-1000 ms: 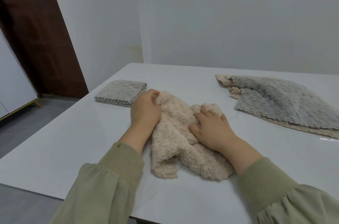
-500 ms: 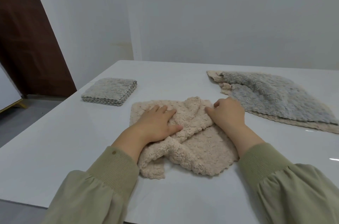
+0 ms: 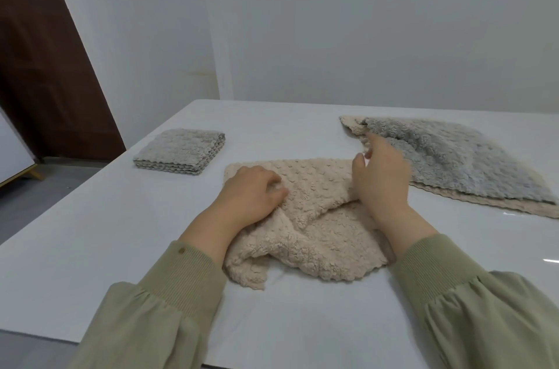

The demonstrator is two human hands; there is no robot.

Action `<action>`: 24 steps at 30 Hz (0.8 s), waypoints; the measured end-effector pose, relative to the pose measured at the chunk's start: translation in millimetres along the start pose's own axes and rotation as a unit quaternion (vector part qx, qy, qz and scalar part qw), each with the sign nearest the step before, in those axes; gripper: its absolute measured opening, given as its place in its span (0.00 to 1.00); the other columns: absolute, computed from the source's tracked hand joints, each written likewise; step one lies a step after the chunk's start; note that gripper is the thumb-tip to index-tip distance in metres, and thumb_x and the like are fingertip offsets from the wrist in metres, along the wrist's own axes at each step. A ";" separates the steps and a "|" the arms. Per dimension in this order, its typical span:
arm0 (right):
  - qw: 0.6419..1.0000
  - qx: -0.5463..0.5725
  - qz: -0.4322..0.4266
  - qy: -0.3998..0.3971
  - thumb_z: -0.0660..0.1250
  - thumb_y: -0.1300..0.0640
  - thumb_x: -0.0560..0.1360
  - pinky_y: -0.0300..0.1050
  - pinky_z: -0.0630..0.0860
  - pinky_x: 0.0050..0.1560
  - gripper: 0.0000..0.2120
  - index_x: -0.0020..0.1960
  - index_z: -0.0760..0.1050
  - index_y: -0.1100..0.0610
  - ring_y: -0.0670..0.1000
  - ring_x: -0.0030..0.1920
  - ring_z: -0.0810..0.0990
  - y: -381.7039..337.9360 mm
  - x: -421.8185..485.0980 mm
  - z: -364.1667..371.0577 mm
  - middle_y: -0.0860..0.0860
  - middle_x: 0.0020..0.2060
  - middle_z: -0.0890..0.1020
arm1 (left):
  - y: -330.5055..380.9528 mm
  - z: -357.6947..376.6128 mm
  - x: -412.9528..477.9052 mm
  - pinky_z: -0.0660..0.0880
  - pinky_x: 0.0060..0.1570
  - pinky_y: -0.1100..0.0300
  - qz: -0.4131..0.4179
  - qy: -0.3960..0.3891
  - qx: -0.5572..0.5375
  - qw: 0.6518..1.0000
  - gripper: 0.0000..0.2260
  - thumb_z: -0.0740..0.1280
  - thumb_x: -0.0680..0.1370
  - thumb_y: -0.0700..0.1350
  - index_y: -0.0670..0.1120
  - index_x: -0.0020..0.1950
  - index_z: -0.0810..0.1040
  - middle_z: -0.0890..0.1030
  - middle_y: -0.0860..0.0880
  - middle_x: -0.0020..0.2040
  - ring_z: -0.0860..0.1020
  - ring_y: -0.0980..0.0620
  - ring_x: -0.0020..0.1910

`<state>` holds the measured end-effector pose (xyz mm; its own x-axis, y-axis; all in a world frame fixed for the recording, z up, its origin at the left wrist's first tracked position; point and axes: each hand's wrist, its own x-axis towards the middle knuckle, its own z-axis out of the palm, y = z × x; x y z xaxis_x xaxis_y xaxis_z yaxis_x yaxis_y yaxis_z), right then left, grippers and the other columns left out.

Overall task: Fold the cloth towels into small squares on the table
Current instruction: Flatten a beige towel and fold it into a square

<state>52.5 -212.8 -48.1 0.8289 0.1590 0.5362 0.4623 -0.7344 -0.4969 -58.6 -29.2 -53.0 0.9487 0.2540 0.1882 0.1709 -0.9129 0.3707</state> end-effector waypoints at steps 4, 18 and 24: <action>0.971 -0.089 -0.131 -0.177 0.57 0.53 0.78 0.50 0.71 0.57 0.16 0.63 0.72 0.56 0.56 0.56 0.75 -30.0 -21.9 -18.3 0.54 0.56 0.79 | -3.2 -2.2 0.1 0.58 0.72 0.50 -0.002 -0.106 0.036 0.994 0.30 0.62 0.75 0.62 0.49 0.73 0.66 0.64 0.49 0.74 0.61 0.49 0.73; 0.901 -0.202 -0.086 -0.375 0.43 0.29 0.74 0.74 0.44 0.68 0.39 0.77 0.45 0.50 0.56 0.77 0.44 -37.3 -33.4 24.6 0.52 0.77 0.45 | 2.8 -9.6 0.4 0.65 0.64 0.58 -0.011 0.080 -0.073 0.994 0.13 0.63 0.78 0.48 0.49 0.62 0.77 0.76 0.52 0.64 0.70 0.52 0.65; 0.929 -0.172 -0.084 -0.316 0.46 0.31 0.75 0.73 0.46 0.68 0.36 0.75 0.56 0.51 0.56 0.76 0.51 -33.8 -11.2 44.7 0.52 0.76 0.55 | 12.0 -18.4 -9.5 0.67 0.54 0.65 0.014 0.116 -0.129 0.985 0.08 0.64 0.78 0.46 0.50 0.52 0.81 0.79 0.57 0.51 0.74 0.59 0.53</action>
<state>41.6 -160.2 -67.8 0.8241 0.5658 0.0255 0.5636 -0.8147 -0.1368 -70.4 -36.6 -33.6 0.8611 0.3225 0.3930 0.0435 -0.8169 0.5751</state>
